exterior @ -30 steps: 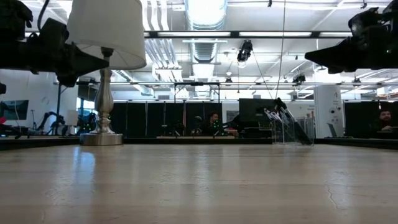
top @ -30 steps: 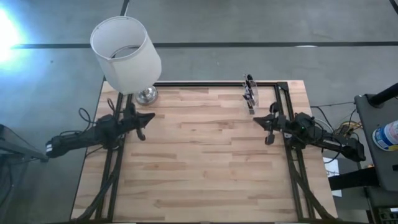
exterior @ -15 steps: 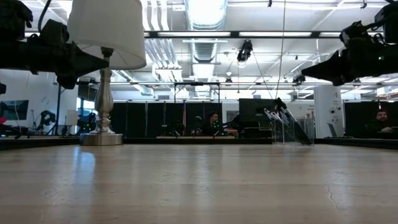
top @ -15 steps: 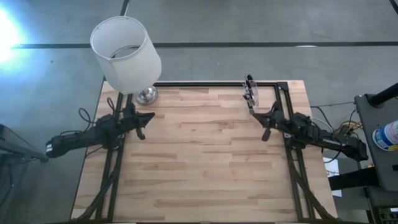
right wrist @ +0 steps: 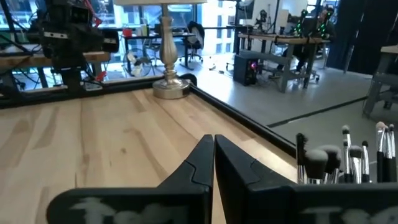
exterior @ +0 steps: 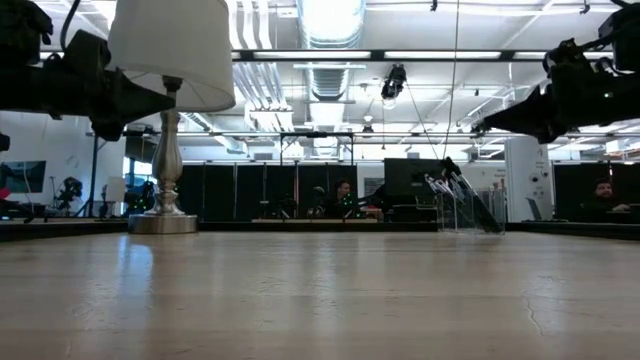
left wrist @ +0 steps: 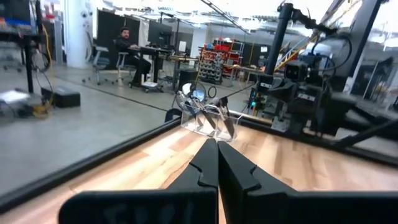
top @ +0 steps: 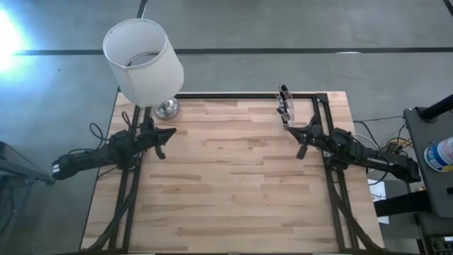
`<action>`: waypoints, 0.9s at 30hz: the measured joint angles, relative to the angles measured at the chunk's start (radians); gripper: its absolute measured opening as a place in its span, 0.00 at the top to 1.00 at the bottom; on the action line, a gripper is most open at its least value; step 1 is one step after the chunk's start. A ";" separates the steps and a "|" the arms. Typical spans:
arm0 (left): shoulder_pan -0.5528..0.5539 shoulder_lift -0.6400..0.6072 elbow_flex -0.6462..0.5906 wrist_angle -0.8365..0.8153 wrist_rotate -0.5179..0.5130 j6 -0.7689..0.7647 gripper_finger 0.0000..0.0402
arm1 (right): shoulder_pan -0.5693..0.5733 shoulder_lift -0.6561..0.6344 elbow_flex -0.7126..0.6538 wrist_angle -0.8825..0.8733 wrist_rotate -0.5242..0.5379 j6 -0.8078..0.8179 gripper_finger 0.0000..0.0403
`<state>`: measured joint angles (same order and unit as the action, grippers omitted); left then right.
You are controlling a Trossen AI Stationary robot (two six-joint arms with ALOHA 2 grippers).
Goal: Put items in baskets/containers
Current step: Return to Home Position
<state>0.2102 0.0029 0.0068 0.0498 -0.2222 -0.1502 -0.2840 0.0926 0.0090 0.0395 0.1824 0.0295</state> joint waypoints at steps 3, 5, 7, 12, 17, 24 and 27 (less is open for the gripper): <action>0.000 0.000 0.000 0.000 0.000 0.072 1.00 | 0.000 0.021 0.000 -0.004 -0.033 0.019 0.98; 0.000 0.001 0.000 -0.001 0.000 0.086 1.00 | 0.000 0.041 0.000 -0.008 -0.080 0.001 0.98; 0.000 0.002 0.000 -0.002 0.000 0.086 1.00 | 0.000 0.062 0.000 -0.008 -0.098 -0.028 0.98; 0.000 0.002 -0.001 -0.002 -0.002 0.151 1.00 | 0.000 0.107 0.000 -0.008 -0.100 -0.060 0.98; 0.000 0.001 0.000 -0.002 -0.003 0.043 1.00 | 0.000 0.139 0.000 -0.008 -0.101 -0.062 0.98; 0.000 0.001 0.002 -0.005 -0.003 0.005 1.00 | 0.000 0.159 0.000 -0.008 -0.102 -0.029 0.98; 0.000 0.002 0.002 -0.005 -0.003 0.005 1.00 | 0.000 0.158 0.000 -0.008 -0.102 -0.032 0.98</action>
